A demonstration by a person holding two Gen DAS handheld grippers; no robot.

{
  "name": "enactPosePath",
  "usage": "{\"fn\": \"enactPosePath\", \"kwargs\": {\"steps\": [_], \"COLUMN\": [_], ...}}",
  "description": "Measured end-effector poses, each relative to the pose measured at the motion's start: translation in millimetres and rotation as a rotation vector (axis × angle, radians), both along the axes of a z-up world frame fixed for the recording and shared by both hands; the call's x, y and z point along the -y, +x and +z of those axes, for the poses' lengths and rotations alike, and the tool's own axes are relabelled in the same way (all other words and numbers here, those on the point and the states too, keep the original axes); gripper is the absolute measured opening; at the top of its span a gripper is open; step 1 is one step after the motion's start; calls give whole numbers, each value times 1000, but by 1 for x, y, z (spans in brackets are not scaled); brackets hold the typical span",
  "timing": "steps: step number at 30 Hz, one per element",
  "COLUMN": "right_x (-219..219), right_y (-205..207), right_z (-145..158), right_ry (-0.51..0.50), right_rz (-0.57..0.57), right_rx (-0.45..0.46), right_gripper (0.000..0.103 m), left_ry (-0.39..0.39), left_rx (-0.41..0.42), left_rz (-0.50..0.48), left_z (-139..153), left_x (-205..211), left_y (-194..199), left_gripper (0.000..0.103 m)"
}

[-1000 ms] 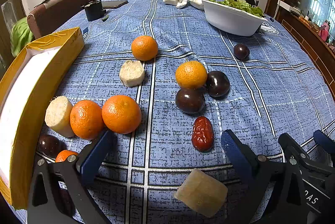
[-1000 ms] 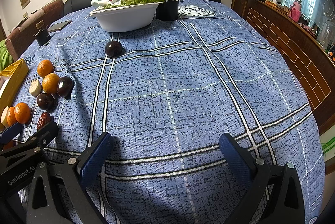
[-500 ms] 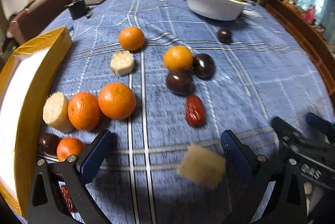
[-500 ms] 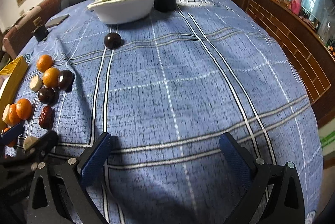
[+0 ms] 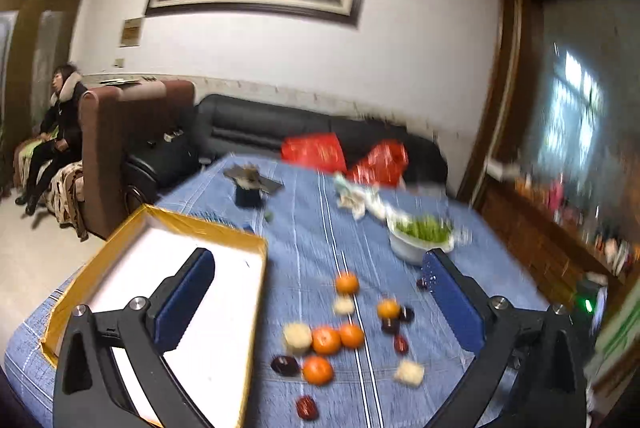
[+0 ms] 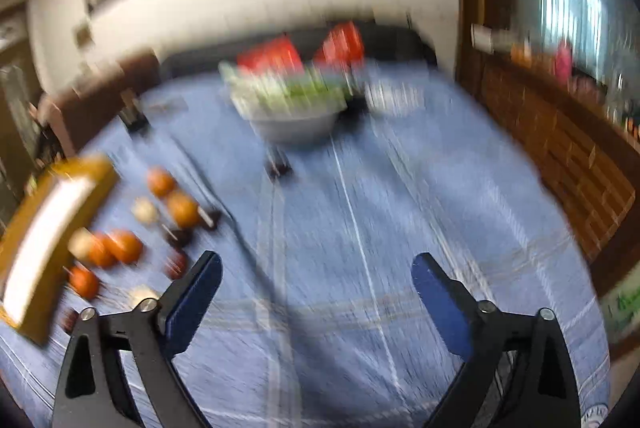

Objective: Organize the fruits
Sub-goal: 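Grasp an orange with the left gripper while the right gripper grasps a pale yam cube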

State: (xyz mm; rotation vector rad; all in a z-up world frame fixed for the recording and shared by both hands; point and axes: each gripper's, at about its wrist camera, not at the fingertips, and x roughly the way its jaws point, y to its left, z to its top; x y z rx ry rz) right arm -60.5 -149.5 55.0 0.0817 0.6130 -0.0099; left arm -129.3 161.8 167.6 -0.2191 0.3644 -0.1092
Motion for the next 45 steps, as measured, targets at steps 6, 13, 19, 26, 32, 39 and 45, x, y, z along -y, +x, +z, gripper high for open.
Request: {"fn": "enactPosePath", "kwargs": {"steps": [6, 13, 19, 26, 32, 39, 45], "right_x": [-48, -67, -82, -82, -78, -75, -76], "right_y": [24, 39, 46, 41, 41, 41, 41], "right_z": [-24, -56, -62, -59, -59, -57, -57], "right_ry": [56, 108, 98, 158, 186, 190, 184], "right_rz": [257, 344, 410, 468, 464, 454, 454], "right_rx": [-216, -331, -322, -296, -298, -296, -295], "right_gripper": [93, 81, 61, 42, 42, 42, 42], "left_ry": [-48, -11, 91, 144, 177, 248, 432], "left_rx": [-310, -391, -387, -464, -479, -481, -438], "left_rz": [-67, -216, -348, -380, -344, -328, -269], "left_z": [-57, -96, -106, -131, -139, -143, -147], "left_x": [-14, 2, 37, 55, 53, 55, 72], "left_y": [42, 41, 39, 61, 74, 89, 84], "left_gripper": [99, 47, 47, 47, 47, 47, 29]}}
